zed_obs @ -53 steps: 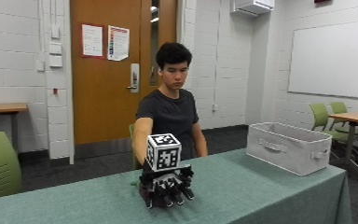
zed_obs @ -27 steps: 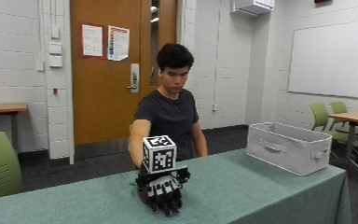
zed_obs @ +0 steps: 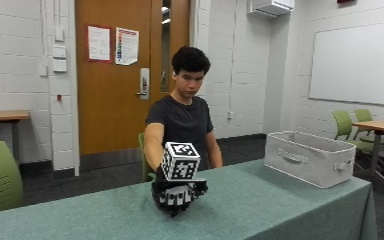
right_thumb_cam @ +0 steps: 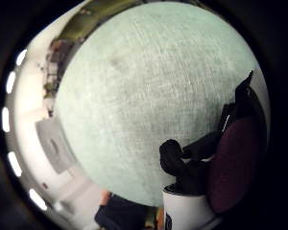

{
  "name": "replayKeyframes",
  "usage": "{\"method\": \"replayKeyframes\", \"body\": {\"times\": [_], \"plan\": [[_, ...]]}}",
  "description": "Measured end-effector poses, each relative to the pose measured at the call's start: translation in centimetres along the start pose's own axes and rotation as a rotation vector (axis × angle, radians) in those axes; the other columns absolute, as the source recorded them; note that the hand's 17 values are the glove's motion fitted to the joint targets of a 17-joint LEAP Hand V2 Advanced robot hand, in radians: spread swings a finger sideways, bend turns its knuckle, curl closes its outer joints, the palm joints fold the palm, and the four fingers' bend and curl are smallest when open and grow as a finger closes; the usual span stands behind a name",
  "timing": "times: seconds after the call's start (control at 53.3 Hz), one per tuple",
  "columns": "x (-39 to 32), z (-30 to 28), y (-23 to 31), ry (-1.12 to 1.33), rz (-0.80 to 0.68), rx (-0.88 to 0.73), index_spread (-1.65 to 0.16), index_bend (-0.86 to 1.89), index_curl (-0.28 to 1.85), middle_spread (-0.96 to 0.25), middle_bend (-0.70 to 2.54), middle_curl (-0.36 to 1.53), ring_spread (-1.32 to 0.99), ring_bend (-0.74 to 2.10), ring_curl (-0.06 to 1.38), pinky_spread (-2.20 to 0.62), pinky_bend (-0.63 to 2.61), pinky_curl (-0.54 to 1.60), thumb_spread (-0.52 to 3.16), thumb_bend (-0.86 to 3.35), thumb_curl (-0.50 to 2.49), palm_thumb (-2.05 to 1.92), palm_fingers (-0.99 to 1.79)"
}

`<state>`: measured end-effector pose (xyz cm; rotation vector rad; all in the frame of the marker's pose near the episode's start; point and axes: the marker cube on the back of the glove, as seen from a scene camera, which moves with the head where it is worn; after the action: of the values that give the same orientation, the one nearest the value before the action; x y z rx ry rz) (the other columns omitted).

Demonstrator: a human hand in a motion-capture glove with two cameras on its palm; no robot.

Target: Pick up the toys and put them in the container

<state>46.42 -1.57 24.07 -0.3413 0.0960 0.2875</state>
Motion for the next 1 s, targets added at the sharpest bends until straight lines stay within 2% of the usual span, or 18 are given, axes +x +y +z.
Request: {"method": "replayKeyframes", "body": {"times": [0.169, 0.545, 0.676, 0.807, 0.845, 0.92, 0.995], "plan": [[-2.3, -4.2, 1.8, -0.032, -0.002, 0.04, -0.3, 0.75, 0.68, -0.35, 0.92, 0.6, -0.44, 1.05, 0.54, -0.47, 0.82, 0.39, 0.79, 0.15, 0.64, 0.53, 1.24], [-14.8, -21.2, 6.0, -0.068, -0.117, 0.181, -0.26, 0.78, 0.78, -0.33, 0.98, 0.67, -0.42, 1.13, 0.57, -0.47, 0.88, 0.41, 0.72, 0.15, 0.82, 0.47, 1.16], [-23.4, -27.5, 8.3, -0.064, -0.228, 0.253, -0.26, 0.77, 0.8, -0.33, 0.98, 0.69, -0.42, 1.14, 0.57, -0.47, 0.89, 0.42, 0.73, 0.14, 0.87, 0.45, 1.15], [-32.5, -31.3, 11.0, -0.058, -0.345, 0.336, -0.26, 0.76, 0.82, -0.33, 0.98, 0.7, -0.41, 1.14, 0.57, -0.47, 0.89, 0.41, 0.73, 0.15, 0.93, 0.44, 1.15], [-35.3, -32.1, 12.2, -0.062, -0.411, 0.353, -0.26, 0.75, 0.83, -0.32, 0.98, 0.7, -0.41, 1.14, 0.57, -0.47, 0.89, 0.41, 0.73, 0.15, 0.94, 0.43, 1.15], [-40.9, -33.4, 14.8, -0.091, -0.632, 0.365, -0.26, 0.75, 0.84, -0.32, 0.97, 0.7, -0.41, 1.15, 0.57, -0.47, 0.89, 0.41, 0.73, 0.14, 0.97, 0.43, 1.15], [-47.4, -34.3, 16.2, -0.095, -0.584, 0.361, -0.26, 0.74, 0.85, -0.33, 0.97, 0.71, -0.41, 1.15, 0.57, -0.47, 0.88, 0.41, 0.74, 0.14, 1.01, 0.42, 1.15]]}}
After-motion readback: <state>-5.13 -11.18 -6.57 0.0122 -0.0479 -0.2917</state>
